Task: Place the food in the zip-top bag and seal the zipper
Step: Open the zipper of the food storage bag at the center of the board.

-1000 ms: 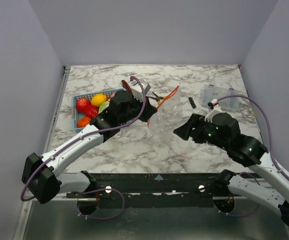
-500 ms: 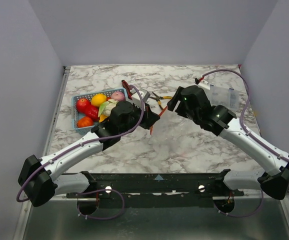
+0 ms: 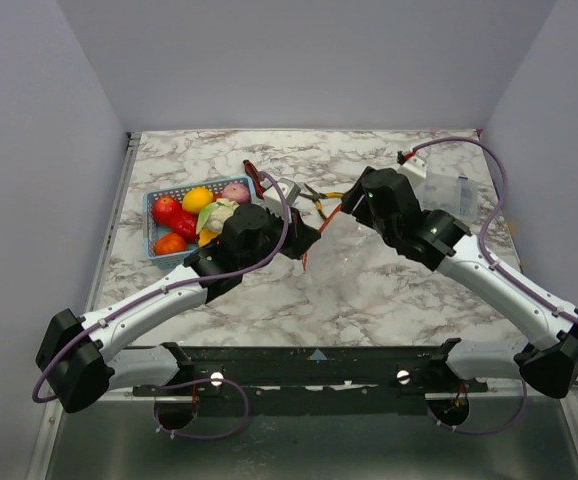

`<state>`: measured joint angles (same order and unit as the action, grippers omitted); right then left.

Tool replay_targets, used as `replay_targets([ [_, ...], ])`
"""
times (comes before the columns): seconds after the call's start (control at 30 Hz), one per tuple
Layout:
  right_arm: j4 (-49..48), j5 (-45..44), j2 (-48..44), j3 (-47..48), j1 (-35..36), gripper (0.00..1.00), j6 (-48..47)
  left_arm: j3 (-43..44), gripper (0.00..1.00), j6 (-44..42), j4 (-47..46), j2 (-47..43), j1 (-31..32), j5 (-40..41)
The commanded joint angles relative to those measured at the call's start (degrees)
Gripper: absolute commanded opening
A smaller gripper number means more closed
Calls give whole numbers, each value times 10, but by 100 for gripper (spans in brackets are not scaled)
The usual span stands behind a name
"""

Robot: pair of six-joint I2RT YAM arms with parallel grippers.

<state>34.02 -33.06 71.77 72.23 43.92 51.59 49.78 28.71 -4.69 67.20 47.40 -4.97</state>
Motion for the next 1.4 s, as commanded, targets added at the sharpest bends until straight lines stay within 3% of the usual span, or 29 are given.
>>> replay_targets([
  [0.0,-27,-12,16,-4,1,65,17,-6,0,5,-16,-1,6,12],
  [0.1,-32,-9,20,-15,1,62,27,-6,0,7,-16,-4,8,14],
  [0.2,-50,-4,13,-39,1,51,34,-6,0,11,-17,-5,9,15],
  [0.27,-62,-2,8,-52,1,41,36,-6,0,14,-16,-5,10,13],
  [0.43,-93,0,-7,-78,1,1,30,-2,0,23,-10,-3,9,7],
  [0.53,-118,13,-21,-93,2,0,9,4,1,35,2,-4,9,0],
  [0.73,-192,86,-60,-127,1,0,-69,26,54,66,43,-8,6,-48],
  [0.9,-223,149,-95,-152,1,0,-134,84,70,93,123,-9,-12,-49],
  [1.23,-212,186,-116,-156,2,0,-141,152,71,87,138,48,0,-36],
  [1.37,-209,202,-113,-155,1,0,-139,164,59,88,138,63,16,0],
])
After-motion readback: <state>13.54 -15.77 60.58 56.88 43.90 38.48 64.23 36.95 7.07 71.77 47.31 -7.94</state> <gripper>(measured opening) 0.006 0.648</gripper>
